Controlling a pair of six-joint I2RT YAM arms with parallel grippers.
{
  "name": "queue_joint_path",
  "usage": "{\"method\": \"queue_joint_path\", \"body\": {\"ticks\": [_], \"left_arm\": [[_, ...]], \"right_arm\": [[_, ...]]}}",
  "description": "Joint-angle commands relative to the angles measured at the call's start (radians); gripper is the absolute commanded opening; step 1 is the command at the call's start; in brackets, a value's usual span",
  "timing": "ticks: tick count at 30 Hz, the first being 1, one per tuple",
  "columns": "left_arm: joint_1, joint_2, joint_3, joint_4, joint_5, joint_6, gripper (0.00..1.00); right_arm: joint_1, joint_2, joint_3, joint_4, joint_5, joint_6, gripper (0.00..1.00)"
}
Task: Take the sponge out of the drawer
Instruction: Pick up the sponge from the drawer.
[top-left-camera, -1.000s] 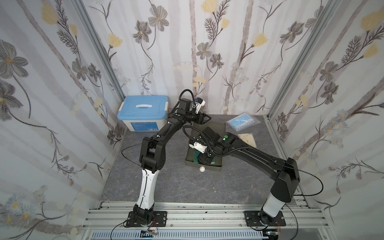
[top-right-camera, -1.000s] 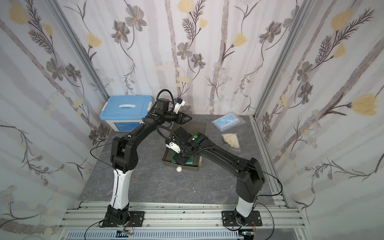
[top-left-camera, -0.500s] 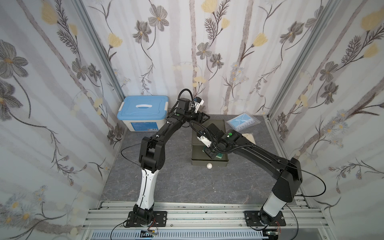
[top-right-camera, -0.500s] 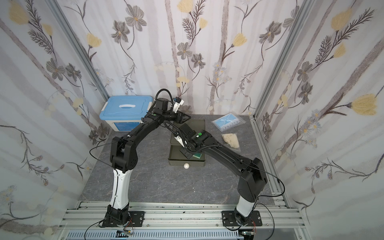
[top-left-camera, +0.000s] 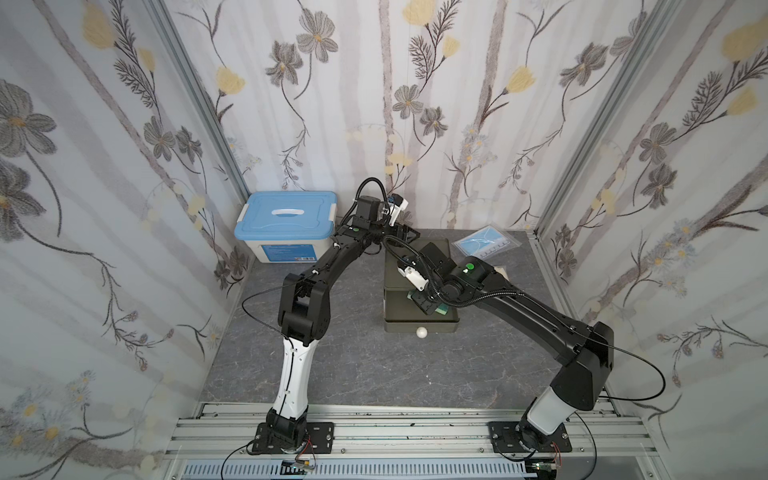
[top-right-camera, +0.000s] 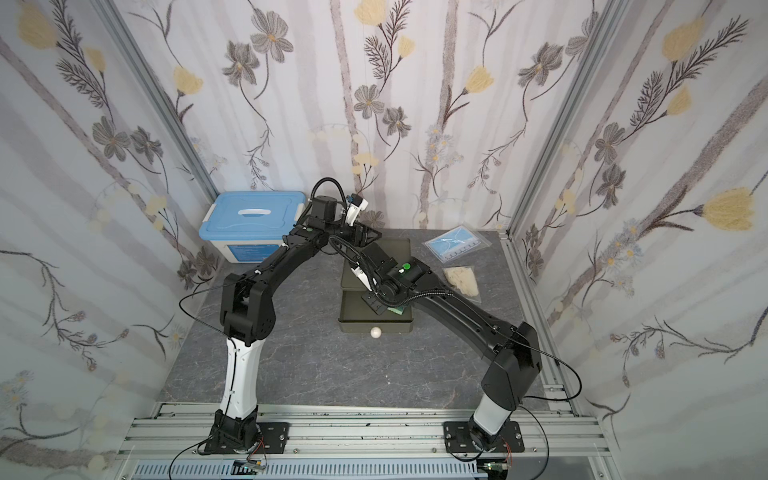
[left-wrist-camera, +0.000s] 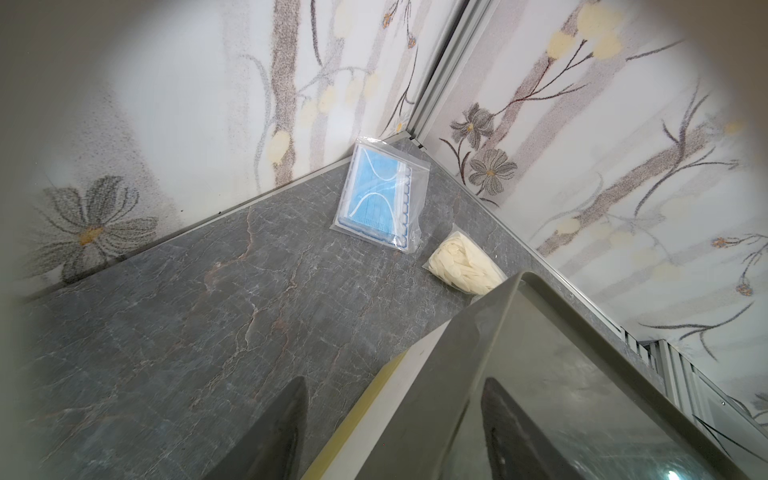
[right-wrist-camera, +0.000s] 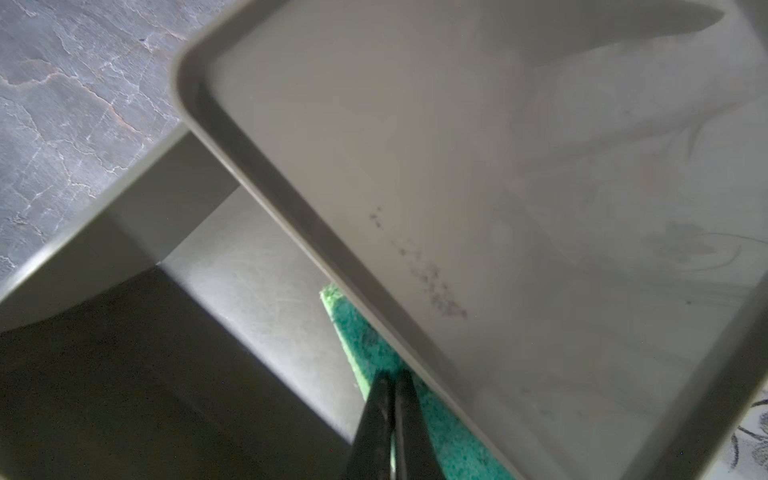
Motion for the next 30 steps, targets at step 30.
{"method": "queue_joint_path", "body": {"ticks": [30], "left_arm": [[0.000, 0.037, 0.014, -0.051, 0.009, 0.007, 0.67]], "right_arm": [[0.092, -0.026, 0.297, -0.295, -0.238, -0.024, 0.00]]}}
